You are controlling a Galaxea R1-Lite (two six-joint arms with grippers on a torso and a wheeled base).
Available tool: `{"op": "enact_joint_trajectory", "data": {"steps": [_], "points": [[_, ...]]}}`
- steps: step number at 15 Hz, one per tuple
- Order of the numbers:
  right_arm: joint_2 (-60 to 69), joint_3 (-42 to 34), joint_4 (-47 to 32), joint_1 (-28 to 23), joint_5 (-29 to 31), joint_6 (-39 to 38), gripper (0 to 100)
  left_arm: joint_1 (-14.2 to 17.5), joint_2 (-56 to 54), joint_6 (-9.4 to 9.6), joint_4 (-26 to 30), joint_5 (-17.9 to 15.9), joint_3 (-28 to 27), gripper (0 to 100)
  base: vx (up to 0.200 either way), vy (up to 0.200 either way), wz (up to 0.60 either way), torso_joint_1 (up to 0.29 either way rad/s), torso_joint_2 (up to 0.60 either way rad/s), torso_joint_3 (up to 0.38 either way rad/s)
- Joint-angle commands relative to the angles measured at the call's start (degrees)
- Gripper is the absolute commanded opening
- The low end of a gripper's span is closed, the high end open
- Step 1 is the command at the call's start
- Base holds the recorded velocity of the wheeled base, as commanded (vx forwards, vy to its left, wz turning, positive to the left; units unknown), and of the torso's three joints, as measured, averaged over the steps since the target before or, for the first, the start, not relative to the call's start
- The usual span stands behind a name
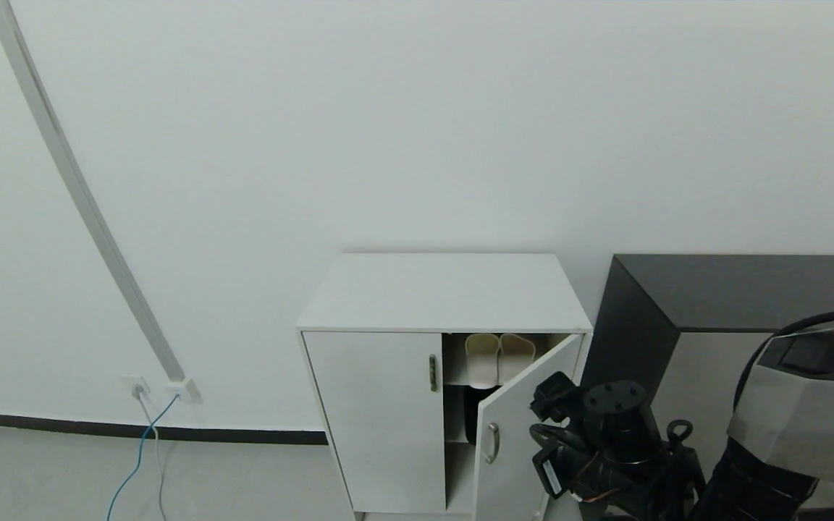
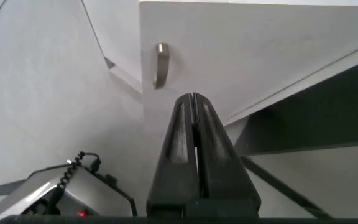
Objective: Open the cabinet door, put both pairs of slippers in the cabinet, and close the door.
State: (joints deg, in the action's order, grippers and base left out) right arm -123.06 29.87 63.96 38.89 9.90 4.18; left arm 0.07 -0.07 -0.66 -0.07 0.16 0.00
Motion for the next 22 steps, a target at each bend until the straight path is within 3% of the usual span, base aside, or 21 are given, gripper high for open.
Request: {"op": "enact_joint_trajectory", "data": {"steps": [1,7,17,22], "points": [[-3.15,-0.34,2.13,0.05,0.03,0.04,0,0.01,0.07,-0.04,-0.01,0.02,0.0,0,0.0,0.0,0.0,0.0,0.0,0.0],[-6.66,-0.34,4.59,0.49,-0.06,0.04,0,0.01,0.07,-0.04,-0.01,0.02,0.0,0,0.0,0.0,0.0,0.0,0.0,0.0],[-12.55,8.8,6.96,-0.48,0.03,-0.14,0,0.01,0.07,-0.04,-0.01,0.02,-0.09,0,0.0,0.0,0.0,0.0,0.0,0.0],[-15.54,14.87,6.7,-3.47,-0.06,-0.14,0,0.01,0.07,-0.04,-0.01,-0.07,0.0,0,0.0,0.0,0.0,0.0,0.0,0.0]]}}
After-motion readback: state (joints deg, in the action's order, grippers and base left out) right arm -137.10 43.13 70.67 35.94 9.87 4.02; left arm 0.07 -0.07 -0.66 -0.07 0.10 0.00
